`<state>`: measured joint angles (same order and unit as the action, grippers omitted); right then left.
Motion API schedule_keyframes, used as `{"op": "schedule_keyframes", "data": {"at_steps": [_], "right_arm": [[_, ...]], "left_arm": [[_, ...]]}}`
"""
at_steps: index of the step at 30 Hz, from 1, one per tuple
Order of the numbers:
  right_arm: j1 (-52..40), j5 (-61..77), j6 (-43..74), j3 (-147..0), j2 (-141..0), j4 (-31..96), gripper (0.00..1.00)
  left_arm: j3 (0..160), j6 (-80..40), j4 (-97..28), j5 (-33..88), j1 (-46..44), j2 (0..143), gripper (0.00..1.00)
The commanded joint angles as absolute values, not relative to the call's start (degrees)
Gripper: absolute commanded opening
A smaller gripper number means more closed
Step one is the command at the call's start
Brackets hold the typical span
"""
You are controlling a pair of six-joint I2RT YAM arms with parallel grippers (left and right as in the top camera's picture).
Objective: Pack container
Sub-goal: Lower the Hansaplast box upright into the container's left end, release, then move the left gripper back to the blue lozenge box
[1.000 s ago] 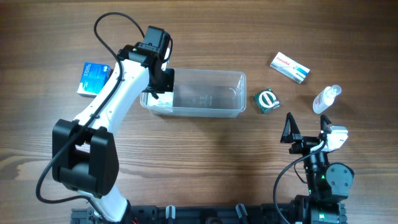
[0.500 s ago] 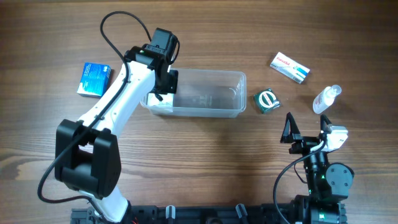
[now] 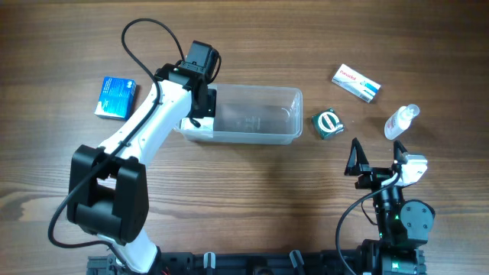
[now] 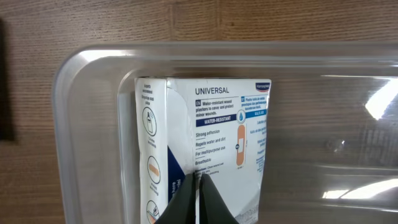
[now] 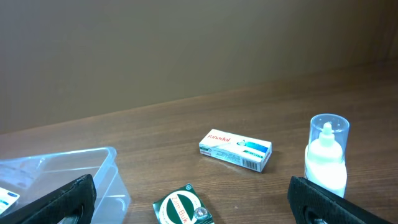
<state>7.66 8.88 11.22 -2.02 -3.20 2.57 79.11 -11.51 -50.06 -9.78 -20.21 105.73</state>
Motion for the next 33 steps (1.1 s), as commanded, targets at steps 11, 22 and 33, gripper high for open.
{"op": "schedule_keyframes", "data": {"at_steps": [11,22,33], "right_arm": [[7.57,8.58,10.63,-1.74,-3.27,2.42,1.00],[7.57,8.58,10.63,-1.74,-3.27,2.42,1.00],[7.57,8.58,10.66,-1.74,-3.27,2.42,1.00]], "left_arm": [[77.80,-12.49,-49.06,-13.58,-20.25,105.01,0.07],[85.97,-12.21,-48.14,-13.78,-17.15,93.17,0.14],[85.95,1.19,-48.14,-7.51,9.28,90.80,1.00]]}}
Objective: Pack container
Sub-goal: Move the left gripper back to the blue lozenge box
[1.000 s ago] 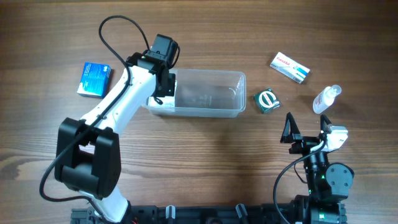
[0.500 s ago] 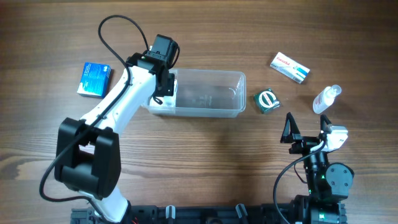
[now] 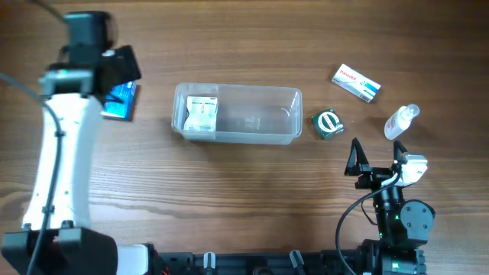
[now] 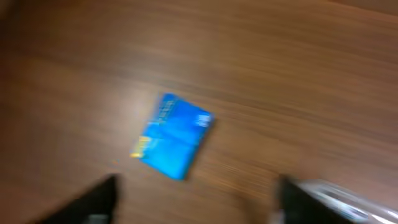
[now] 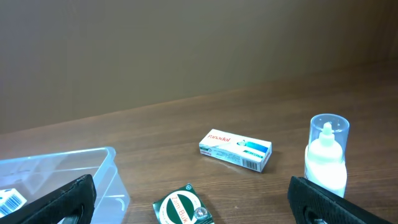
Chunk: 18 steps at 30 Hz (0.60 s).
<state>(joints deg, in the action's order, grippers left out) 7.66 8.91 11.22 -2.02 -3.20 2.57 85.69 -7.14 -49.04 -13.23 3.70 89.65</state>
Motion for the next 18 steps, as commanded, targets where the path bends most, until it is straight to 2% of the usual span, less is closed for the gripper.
{"op": "schedule_keyframes", "data": {"at_steps": [1,3,7,18], "right_arm": [[7.57,8.56,10.63,-1.74,-3.27,2.42,1.00],[7.57,8.58,10.66,-1.74,-3.27,2.42,1.00],[7.57,8.58,10.66,-1.74,-3.27,2.42,1.00],[7.57,8.58,10.63,-1.74,-3.27,2.42,1.00]], "left_arm": [[85.95,5.93,-47.68,-2.94,11.57,91.48,1.00],[85.93,14.68,-46.37,5.04,15.07,93.17,1.00],[85.93,22.90,-44.77,7.27,16.80,98.04,1.00],[85.93,29.36,-40.84,8.78,16.91,110.65,1.00]]}}
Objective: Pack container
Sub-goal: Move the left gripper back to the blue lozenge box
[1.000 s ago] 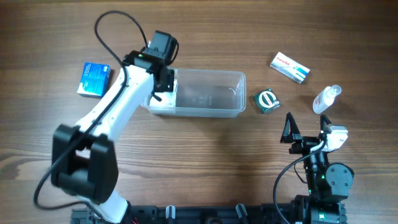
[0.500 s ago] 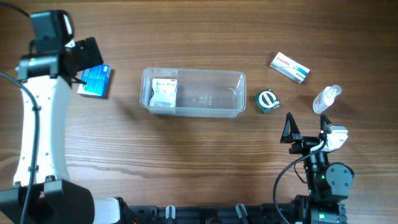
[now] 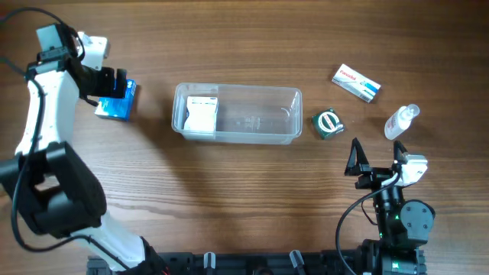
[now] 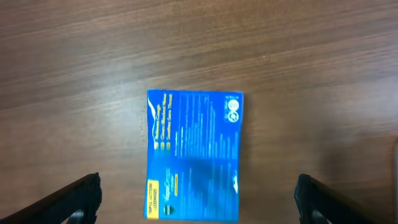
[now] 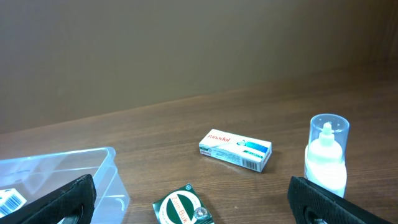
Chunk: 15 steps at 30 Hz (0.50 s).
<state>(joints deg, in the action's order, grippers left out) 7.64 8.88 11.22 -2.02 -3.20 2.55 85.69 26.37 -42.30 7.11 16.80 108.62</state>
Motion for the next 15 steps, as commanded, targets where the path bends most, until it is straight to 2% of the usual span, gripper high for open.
{"op": "schedule_keyframes", "data": {"at_steps": [1,15], "right_arm": [[7.57,8.58,10.63,-1.74,-3.27,2.42,1.00],[7.57,8.58,10.63,-1.74,-3.27,2.42,1.00]], "left_arm": [[85.93,29.36,-40.51,8.82,16.88,111.44,1.00],[84.99,24.62,-37.98,8.27,16.88,117.14,1.00]]}}
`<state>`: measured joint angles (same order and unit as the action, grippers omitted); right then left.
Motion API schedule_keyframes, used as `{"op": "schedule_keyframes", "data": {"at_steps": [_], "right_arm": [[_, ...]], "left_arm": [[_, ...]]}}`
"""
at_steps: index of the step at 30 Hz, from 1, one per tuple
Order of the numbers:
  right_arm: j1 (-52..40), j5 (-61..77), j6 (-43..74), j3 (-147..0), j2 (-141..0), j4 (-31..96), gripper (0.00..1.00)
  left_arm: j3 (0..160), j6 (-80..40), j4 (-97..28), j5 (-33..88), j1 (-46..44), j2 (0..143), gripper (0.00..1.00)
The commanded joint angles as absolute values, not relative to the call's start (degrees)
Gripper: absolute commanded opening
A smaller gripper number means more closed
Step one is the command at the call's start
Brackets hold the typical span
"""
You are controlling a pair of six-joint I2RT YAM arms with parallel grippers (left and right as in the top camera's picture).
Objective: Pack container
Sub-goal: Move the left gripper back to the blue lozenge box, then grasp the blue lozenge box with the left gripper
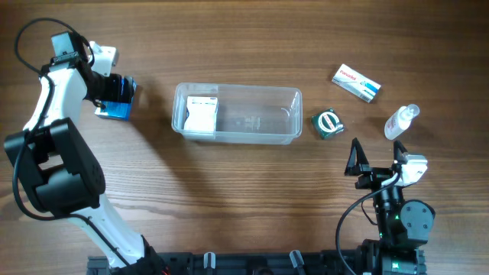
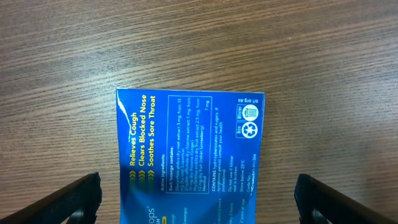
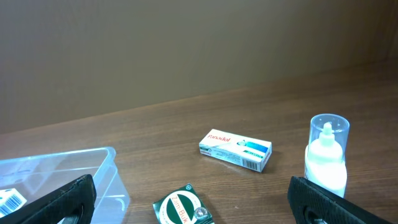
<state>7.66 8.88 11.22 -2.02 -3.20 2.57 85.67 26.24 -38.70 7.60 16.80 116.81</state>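
Observation:
The clear plastic container point(image 1: 237, 114) lies mid-table with a white plaster box point(image 1: 202, 114) at its left end. A blue lozenge box point(image 2: 189, 158) lies flat on the wood to the container's left. My left gripper point(image 2: 198, 199) is open right over it, one finger on each side, not touching. The same blue box point(image 1: 116, 99) is partly hidden under that gripper from overhead. My right gripper point(image 3: 193, 199) stands open and empty near the front right.
Right of the container lie a green round-label box point(image 1: 328, 123), a white tablet box point(image 1: 357, 82) and a small clear bottle point(image 1: 401, 121). The right wrist view shows the green box point(image 3: 185, 206) and the bottle point(image 3: 326, 152) close ahead.
My left gripper has come lower and closer over the blue lozenge box, which now fills more of the left wrist view. The right arm has not moved.
My left gripper was shut on the white plaster box inside the container's left end. Then the box lay in the container and the gripper was open near the blue box. After that it stood above the blue box, and now closer.

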Motion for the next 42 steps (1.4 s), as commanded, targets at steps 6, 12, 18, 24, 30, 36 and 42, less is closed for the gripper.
{"op": "schedule_keyframes", "data": {"at_steps": [6,12,18,24,30,36,42], "right_arm": [[7.57,8.58,10.66,-1.74,-3.27,2.42,1.00],[7.57,8.58,10.66,-1.74,-3.27,2.42,1.00],[7.57,8.58,10.63,-1.74,-3.27,2.42,1.00],[7.57,8.58,10.63,-1.74,-3.27,2.42,1.00],[7.57,8.58,10.66,-1.74,-3.27,2.42,1.00],[7.57,8.58,10.66,-1.74,-3.27,2.42,1.00],[7.57,8.58,10.63,-1.74,-3.27,2.42,1.00]], "left_arm": [[81.60,24.62,-34.30,7.64,16.91,117.16,1.00],[81.25,24.60,-33.56,6.94,16.91,118.65,1.00],[81.25,24.60,-33.39,6.55,16.91,122.56,0.99],[81.28,24.62,-33.19,6.35,16.91,122.37,0.92],[81.28,24.58,-33.19,6.37,16.88,122.28,0.70],[81.30,23.51,-33.04,6.37,16.88,120.22,0.70],[81.34,20.56,-32.93,6.37,16.14,113.34,0.70]]}}
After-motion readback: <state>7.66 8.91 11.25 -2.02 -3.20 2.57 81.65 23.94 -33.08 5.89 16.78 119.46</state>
